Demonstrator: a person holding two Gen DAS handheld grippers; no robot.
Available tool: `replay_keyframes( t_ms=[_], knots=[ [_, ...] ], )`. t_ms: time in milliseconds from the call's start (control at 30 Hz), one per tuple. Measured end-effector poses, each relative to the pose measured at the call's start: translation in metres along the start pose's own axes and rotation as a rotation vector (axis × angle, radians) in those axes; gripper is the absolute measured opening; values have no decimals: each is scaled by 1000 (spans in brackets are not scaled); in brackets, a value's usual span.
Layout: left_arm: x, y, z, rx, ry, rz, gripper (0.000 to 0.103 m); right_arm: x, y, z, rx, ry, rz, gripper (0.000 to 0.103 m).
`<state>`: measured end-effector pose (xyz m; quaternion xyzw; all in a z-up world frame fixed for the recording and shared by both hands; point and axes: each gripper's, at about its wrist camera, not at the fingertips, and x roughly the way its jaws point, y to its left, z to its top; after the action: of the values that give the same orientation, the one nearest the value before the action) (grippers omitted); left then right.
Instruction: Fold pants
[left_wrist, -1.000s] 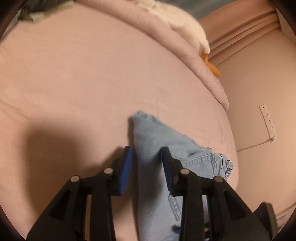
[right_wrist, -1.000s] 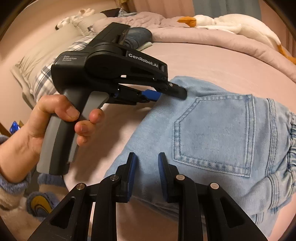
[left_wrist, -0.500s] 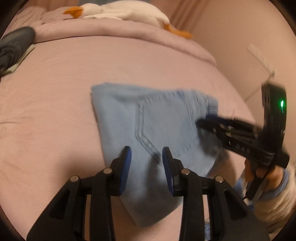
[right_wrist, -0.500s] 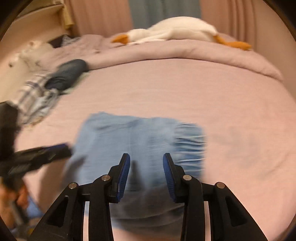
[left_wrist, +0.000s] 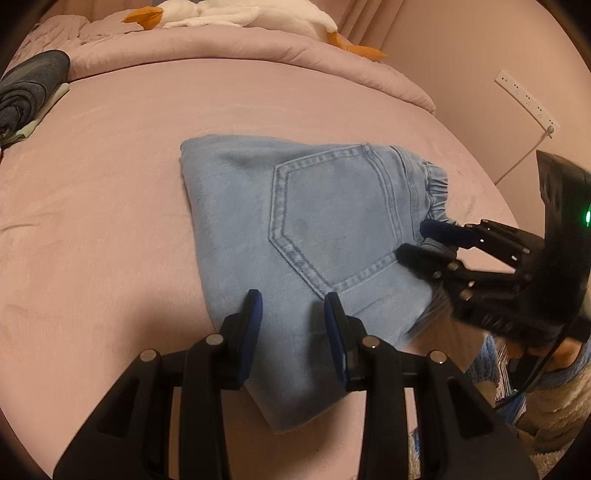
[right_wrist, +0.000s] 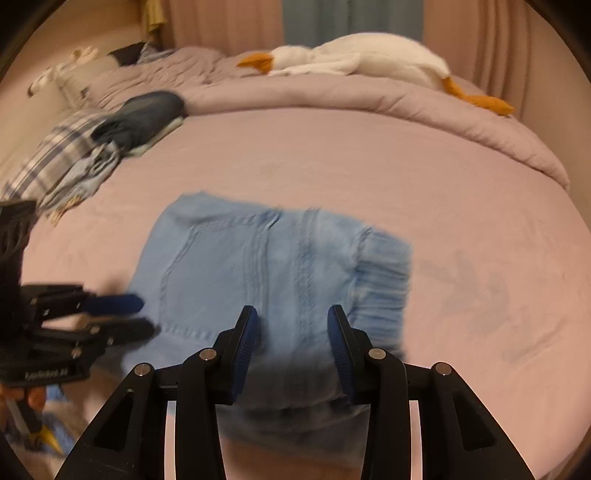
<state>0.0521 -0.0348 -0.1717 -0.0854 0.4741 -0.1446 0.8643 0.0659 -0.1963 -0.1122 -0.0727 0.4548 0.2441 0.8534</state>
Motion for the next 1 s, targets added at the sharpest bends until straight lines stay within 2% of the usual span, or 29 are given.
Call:
replay_keyframes(
  t_ms=[100,200,233,267,333,433,567,600,633,667,800,933,1000],
  knots=[
    [-6,-1,-1,-8,-8,7,34,7,8,-7,-66,-1,-53,46],
    [-12,2,-2,-24,-23,20,41,-1,-4,0,14,-3,18,46],
    [-14,4,-1,-33,-30,24,48,-7,-12,1,53,-12,61,46],
    [-15,6,-1,-44,-37,35,62,-13,-21,2,98,-27,102,46],
    [-18,13,-1,-74,-54,65,69,-20,-34,4,151,-50,133,47],
    [-17,24,0,-124,-50,57,69,-26,-60,1,251,-66,157,58],
    [-17,29,2,-144,-48,64,69,-21,-84,-5,368,-46,263,59],
    [-18,29,2,-144,-48,62,69,-21,-85,-6,375,-42,260,61],
    [-18,29,2,-143,-48,59,69,-20,-85,-8,380,-27,224,71],
    [-17,29,3,-142,-46,56,69,-19,-87,-9,389,-10,200,73],
    [-12,32,4,-155,-29,33,69,-15,-103,-21,467,15,246,73],
    [-5,29,8,-159,-13,-13,67,12,-105,-30,524,107,348,73],
    [-2,27,9,-153,-5,-16,67,24,-99,-28,521,130,368,73]
  ],
)
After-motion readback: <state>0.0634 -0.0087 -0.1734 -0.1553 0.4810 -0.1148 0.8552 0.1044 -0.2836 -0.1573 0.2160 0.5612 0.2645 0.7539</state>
